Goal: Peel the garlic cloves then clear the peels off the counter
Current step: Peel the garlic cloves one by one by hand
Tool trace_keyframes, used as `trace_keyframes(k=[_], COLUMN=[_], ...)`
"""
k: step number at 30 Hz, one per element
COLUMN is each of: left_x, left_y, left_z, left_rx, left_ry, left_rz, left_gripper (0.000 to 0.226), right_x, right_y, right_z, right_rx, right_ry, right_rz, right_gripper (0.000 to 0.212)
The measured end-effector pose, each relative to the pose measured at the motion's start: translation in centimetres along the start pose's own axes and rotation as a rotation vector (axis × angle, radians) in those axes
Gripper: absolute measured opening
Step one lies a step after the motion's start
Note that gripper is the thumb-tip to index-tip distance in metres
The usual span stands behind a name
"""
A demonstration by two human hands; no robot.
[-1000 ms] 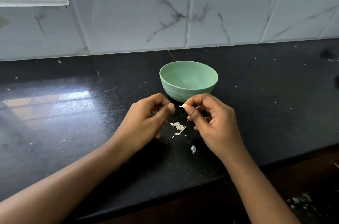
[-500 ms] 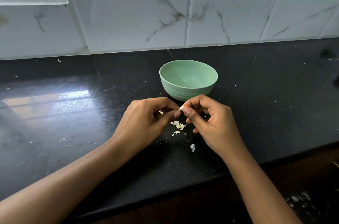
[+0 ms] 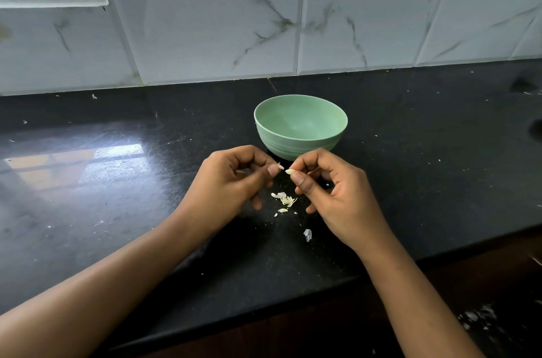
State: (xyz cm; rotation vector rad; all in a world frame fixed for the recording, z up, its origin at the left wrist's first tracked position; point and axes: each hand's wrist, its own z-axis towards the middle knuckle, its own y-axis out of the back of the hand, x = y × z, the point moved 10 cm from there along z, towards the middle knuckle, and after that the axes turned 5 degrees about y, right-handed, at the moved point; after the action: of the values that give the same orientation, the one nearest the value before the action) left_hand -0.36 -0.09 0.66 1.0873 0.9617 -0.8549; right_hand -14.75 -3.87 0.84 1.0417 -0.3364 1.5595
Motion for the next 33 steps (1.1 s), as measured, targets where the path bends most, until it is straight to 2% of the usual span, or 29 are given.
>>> trace_keyframes(k=[4, 7, 9, 13, 17, 22, 27, 30, 33], left_x=[-0.6, -1.1, -1.3, -1.3, -0.8, -1.1, -1.1, -1.2, -0.8], left_y=[0.1, -0.4, -0.2, 0.3, -0.2, 0.0, 0.0, -0.2, -0.3], left_z=[-0.4, -0.5, -0.6, -0.4, -0.3, -0.4, -0.3, -0.4, -0.3], left_rx=[-0.067, -0.05, -0.053, -0.098, -0.027, -0.068, -0.065, -0.03, -0.02], left_ry=[-0.11, -0.199, -0.221, -0.174, -0.124, -0.136, -0.152, -0.176, -0.155], left_rz=[0.396, 0.596, 0.614, 0.669, 0.705, 0.638, 0.56, 0.557, 0.579], left_gripper=[0.009, 0.022, 0.028, 0.013, 0.008, 0.038, 0.008, 0.037, 0.026], right_x=[-1.3, -2.0, -2.2, -2.1, -2.0, -2.0, -2.1, -2.1, -2.1], right_y=[1.0, 1.4, 1.5, 1.5, 1.4, 1.4, 1.4, 1.3, 1.3], right_z=[-0.1, -0.1, -0.1, -0.1, -0.2, -0.1, -0.1, -0.1, -0.1], right_rx=[-0.084, -0.115, -0.117, -0.114, -0.102, -0.106, -0.096, -0.082, -0.084], right_ry=[-0.066, -0.099, -0.113, -0.12, -0.117, -0.114, -0.117, -0.114, -0.115], right_rz=[-0.054, -0.116, -0.133, -0.14, -0.143, -0.137, -0.133, -0.134, -0.128], right_gripper=[0.005, 0.005, 0.006, 0.006, 0.006, 0.005, 0.006, 0.006, 0.009])
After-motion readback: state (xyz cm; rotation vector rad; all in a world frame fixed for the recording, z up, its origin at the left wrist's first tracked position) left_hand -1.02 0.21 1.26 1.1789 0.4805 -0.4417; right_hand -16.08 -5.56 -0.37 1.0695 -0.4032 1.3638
